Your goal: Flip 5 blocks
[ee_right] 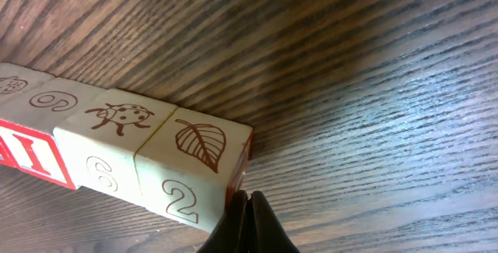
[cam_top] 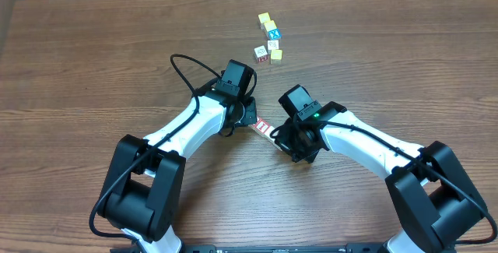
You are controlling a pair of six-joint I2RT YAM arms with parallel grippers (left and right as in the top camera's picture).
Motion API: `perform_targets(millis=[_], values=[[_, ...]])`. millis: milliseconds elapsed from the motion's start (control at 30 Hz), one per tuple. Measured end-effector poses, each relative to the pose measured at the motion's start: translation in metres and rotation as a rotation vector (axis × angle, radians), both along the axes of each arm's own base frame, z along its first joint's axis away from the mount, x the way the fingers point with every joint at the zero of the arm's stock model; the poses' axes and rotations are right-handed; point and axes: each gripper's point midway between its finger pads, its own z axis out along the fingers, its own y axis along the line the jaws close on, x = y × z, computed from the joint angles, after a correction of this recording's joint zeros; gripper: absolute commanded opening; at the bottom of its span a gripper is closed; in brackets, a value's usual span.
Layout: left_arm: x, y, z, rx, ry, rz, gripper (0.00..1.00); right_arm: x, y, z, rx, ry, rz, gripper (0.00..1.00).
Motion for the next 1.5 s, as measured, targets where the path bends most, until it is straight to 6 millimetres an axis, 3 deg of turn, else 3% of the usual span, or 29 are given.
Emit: perform_targets(millis=[1133,1500], values=[[0.0065,-0.0021,0.0023,-0.001,-0.032,-0.003,0.04,-0.0024,0.0004,-0.0002,0.004,0.014,-0.004,0.07],[0.0082,-0.003,0.0031,-0.005,-0.039,-0.004,0.04,-0.001,0.0013,0.0001,0.008,0.033,-0.081,0.04]])
